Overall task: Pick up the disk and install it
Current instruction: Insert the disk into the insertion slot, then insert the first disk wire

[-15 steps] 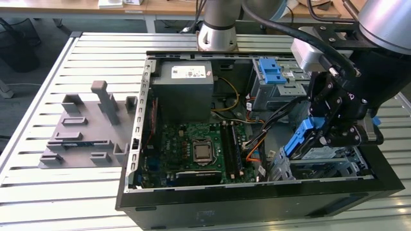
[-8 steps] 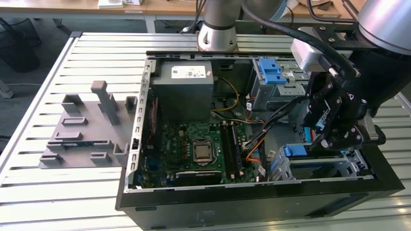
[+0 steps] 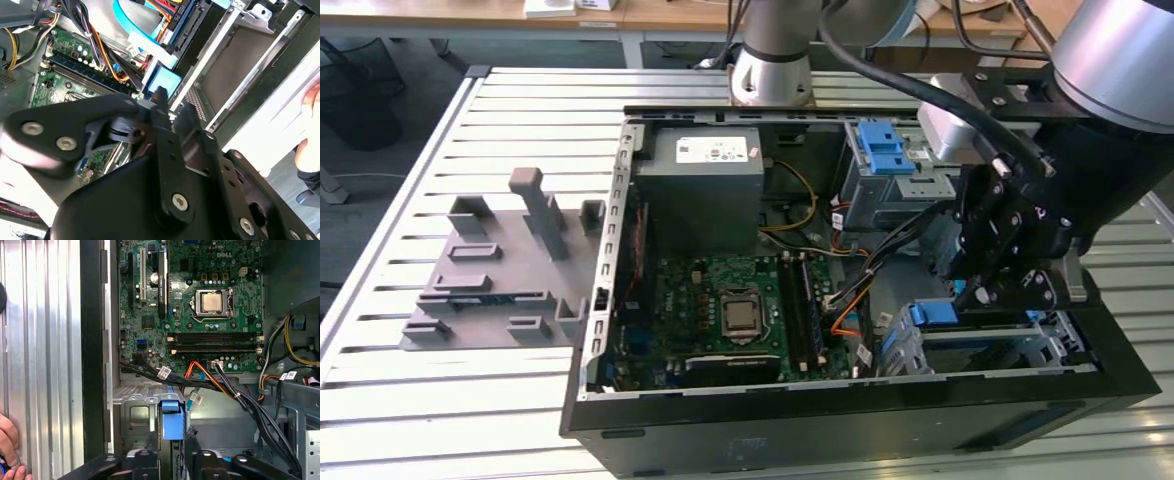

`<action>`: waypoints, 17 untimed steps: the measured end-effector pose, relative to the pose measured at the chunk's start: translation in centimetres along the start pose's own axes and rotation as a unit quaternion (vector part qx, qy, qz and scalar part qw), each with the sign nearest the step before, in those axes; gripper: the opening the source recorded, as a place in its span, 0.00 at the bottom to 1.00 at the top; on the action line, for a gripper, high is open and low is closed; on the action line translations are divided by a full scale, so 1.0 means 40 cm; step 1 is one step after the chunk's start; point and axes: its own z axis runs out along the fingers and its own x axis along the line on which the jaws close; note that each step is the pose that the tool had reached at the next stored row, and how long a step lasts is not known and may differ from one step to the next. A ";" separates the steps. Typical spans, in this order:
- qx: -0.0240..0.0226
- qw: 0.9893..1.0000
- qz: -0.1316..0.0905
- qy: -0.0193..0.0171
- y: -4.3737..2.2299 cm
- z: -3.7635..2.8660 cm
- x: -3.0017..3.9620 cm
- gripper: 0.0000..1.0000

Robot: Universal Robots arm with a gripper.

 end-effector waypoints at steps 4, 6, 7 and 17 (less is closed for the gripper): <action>0.000 1.000 0.000 0.000 0.000 0.006 0.000 0.24; 0.000 1.000 0.000 0.000 0.000 0.009 0.000 0.13; 0.000 1.000 0.000 0.000 0.000 0.010 0.000 0.11; 0.000 1.000 0.000 0.000 0.000 0.032 0.000 0.11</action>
